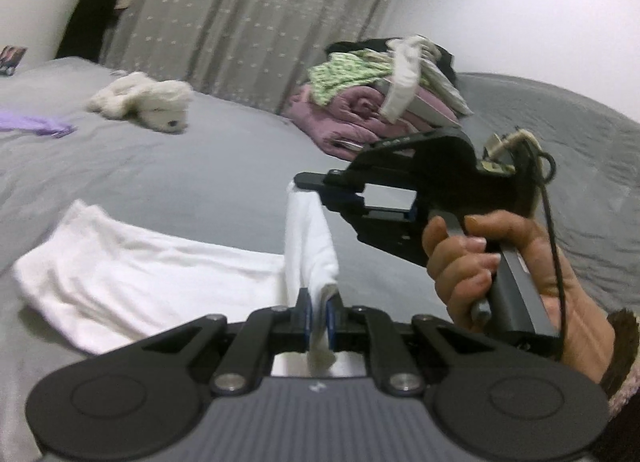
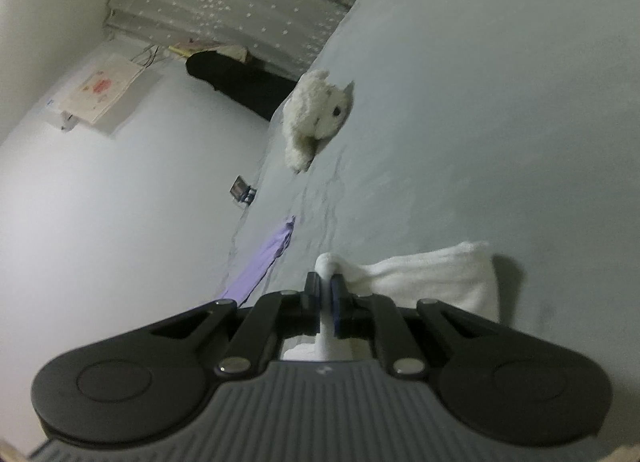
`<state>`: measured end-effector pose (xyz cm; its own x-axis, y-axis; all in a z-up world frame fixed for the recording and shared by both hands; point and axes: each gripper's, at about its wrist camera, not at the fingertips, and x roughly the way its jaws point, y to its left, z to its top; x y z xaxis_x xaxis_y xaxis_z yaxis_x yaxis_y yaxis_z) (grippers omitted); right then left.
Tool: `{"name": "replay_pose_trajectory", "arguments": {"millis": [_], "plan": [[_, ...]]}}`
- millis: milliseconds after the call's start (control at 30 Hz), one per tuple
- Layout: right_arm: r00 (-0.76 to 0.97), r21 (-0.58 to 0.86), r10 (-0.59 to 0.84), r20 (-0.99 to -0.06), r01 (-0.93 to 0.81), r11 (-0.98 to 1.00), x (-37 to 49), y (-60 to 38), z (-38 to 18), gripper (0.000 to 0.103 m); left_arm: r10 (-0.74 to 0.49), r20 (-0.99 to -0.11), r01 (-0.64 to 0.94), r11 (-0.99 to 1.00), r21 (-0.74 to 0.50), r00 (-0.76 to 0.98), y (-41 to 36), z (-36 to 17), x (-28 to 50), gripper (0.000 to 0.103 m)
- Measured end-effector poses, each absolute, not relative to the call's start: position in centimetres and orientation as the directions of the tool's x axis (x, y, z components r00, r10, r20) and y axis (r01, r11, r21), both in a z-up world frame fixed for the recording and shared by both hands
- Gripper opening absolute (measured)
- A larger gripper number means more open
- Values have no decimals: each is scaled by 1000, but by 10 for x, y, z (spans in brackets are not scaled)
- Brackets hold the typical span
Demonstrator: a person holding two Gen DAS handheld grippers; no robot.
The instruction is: Fold clothes
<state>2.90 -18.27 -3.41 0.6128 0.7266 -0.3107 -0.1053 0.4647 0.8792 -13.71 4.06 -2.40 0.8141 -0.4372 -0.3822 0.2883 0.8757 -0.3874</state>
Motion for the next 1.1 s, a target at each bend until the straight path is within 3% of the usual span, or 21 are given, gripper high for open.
{"name": "replay_pose_trajectory", "arguments": {"millis": [567, 1100], "plan": [[586, 854, 736, -338, -139, 502, 13, -141, -35, 10, -357, -409, 161, 883, -440, 840, 111, -38, -140, 7], [573, 826, 729, -374, -150, 543, 25, -65, -43, 10, -240, -440, 42, 909, -415, 865, 159, -44, -142, 7]]}}
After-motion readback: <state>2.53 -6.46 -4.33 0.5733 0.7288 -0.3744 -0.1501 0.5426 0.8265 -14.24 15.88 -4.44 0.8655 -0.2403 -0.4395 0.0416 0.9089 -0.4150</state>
